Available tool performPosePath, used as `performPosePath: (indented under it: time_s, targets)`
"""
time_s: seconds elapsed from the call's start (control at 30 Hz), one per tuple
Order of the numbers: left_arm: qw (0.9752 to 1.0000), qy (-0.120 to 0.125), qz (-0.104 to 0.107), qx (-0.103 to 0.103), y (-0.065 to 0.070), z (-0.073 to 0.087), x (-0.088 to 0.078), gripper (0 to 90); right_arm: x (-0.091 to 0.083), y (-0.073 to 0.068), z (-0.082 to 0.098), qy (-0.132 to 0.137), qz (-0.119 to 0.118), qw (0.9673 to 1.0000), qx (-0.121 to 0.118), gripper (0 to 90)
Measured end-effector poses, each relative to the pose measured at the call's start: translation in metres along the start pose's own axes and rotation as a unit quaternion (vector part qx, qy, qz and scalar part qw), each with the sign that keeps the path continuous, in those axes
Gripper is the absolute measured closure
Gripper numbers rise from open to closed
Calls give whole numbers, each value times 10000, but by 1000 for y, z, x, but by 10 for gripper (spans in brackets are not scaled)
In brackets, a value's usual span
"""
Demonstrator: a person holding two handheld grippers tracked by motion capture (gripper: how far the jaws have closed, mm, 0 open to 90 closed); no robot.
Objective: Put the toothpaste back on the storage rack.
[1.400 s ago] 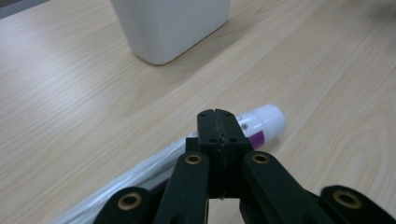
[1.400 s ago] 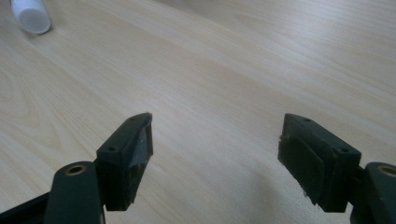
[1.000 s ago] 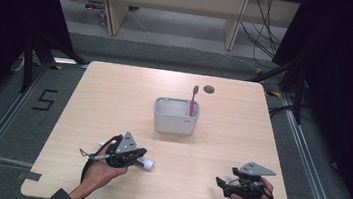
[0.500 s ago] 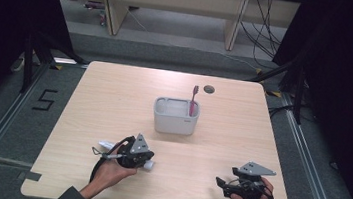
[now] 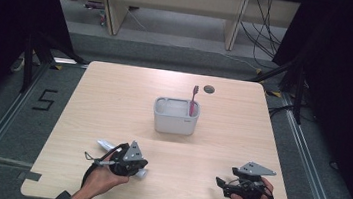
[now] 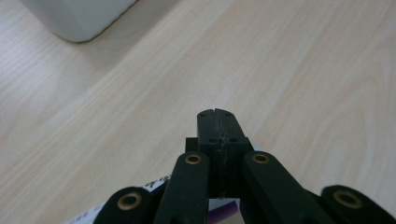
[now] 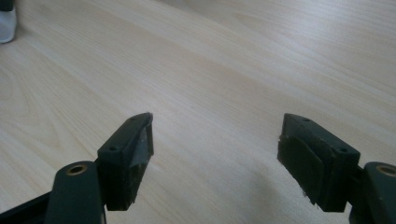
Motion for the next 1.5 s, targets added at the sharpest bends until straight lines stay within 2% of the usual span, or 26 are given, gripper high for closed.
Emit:
performPosePath:
  time_s: [0.07, 0.1, 0.13, 0.3, 0.37, 0.47, 0.57, 0.6, 0.7, 0.83, 0.93, 1.07, 1.1, 1.2, 1.23, 1.3, 1.5]
  targets:
    - [10000, -25, -6, 18, 2, 6, -4, 894, 0, 1, 0, 9, 52, 10000, -27, 273]
    - [10000, -46, -3, 42, 2, 10, -7, 894, 0, -1, 0, 10, 15, 10000, 83, 273]
    - [10000, -46, 8, 48, 3, 14, -9, 894, 1, 0, -1, 45, -16, 10000, -21, 273]
    - [9999, -117, 65, -13, 4, 30, -13, 893, 0, 0, -1, 43, 43, 10000, -31, 273]
    - [9999, -165, 0, -8, 2, 36, -15, 891, 0, 0, -1, 21, 47, 10000, 4, 274]
    - [9999, -136, 18, -54, 0, 42, -21, 884, -1, 1, -1, 37, 96, 9999, 1, 273]
    - [9998, -156, 23, -101, 0, 50, -27, 881, 1, 0, -1, 26, -8, 10000, -59, 273]
    - [9998, -168, 26, -49, -1, 53, -29, 880, 1, -1, -1, 19, -38, 10000, -16, 273]
    - [9998, -184, 86, -84, 0, 60, -32, 878, 2, 1, -1, 48, 14, 9999, -134, 273]
    - [9997, -242, 68, -43, -1, 68, -38, 870, 1, -1, -1, 18, -33, 10000, 10, 274]
    - [9996, -260, -15, -56, -5, 74, -43, 871, 0, -1, 0, -16, 42, 10000, 18, 274]
    - [9995, -313, -51, -94, -8, 80, -49, 868, 1, -4, 0, -57, -31, 9999, 145, 274]
    - [9994, -336, -68, -47, -10, 82, -50, 862, 1, -1, -1, -22, 43, 10000, 12, 274]
    - [9992, -377, -124, -60, -14, 86, -54, 862, 0, 0, -1, -16, 90, 10000, -13, 273]
    - [9992, -370, -140, -108, -16, 88, -55, 863, 1, -1, -1, -15, 42, 10000, -3, 274]
    - [9990, -397, -215, -78, -20, 91, -56, 859, 1, -1, -1, -27, 38, 10000, 10, 274]
    - [9979, -503, -356, -221, -29, 102, -59, 854, 2, -2, -1, -4, 13, 10000, -15, 274]
Point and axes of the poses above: each handheld gripper's, and its own axes: x roughly forward along the jaws, z roughly out of its underside, y roughly to its right, the point moved 7 cm from there along x, roughly forward along the jaws, and after that the axes turned 10 degrees about -y, right-handed, at the moved point
